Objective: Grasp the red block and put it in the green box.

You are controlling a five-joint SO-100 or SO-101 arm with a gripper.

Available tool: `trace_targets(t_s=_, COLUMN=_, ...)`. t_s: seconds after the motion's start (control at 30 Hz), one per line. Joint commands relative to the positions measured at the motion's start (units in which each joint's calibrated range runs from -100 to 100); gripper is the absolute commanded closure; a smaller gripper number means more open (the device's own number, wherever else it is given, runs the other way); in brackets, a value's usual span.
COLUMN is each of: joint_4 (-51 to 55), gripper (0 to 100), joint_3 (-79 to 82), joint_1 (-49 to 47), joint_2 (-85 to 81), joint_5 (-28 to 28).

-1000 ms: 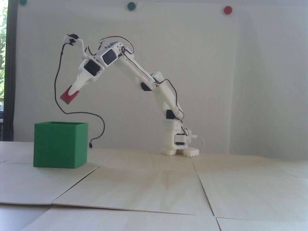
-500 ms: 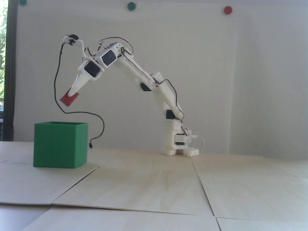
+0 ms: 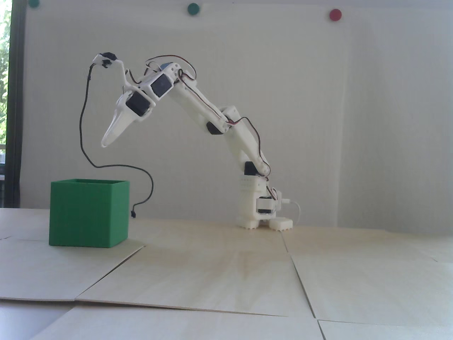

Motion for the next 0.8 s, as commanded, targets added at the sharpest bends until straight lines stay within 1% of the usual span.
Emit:
trace_targets(t_s=0.0, joint_4=18.8, gripper=98, joint_3=-11.76, joint_1=-6.14, joint_2=-3.68, joint_5=-0.01)
trace_targets(t_s=0.07, joint_4=17.79, gripper=98, joint_3=-14.33, joint_1=-8.39, joint_2=-4.15, joint_5=-3.08)
trace_targets(t_s=0.13, joint_4=18.3, gripper=98, joint_3=-14.51, joint_1=-9.92, joint_2=-5.02, joint_5=-4.07)
trace_targets(t_s=0.23, joint_4=18.3, gripper=98, joint_3=-12.29, joint_1=-12.25, joint_2=-6.52, joint_5=-4.02)
trace_targets(t_s=0.33, joint_4=18.3, gripper=98, joint_3=-6.79, joint_1=-14.66, joint_2=-8.81, joint_5=-4.02)
trace_targets(t_s=0.47, joint_4=18.38, gripper=97, joint_3=9.0, joint_1=-18.12, joint_2=-14.97, joint_5=-3.81)
trace_targets(t_s=0.53, joint_4=18.21, gripper=97, joint_3=21.78, joint_1=-20.54, joint_2=-20.26, joint_5=-3.7)
trace_targets(t_s=0.67, joint_4=17.28, gripper=97, joint_3=40.95, joint_1=-24.64, joint_2=-29.26, joint_5=-3.7)
trace_targets(t_s=0.77, joint_4=10.2, gripper=97, joint_3=56.48, joint_1=-27.29, joint_2=-38.74, joint_5=-3.55)
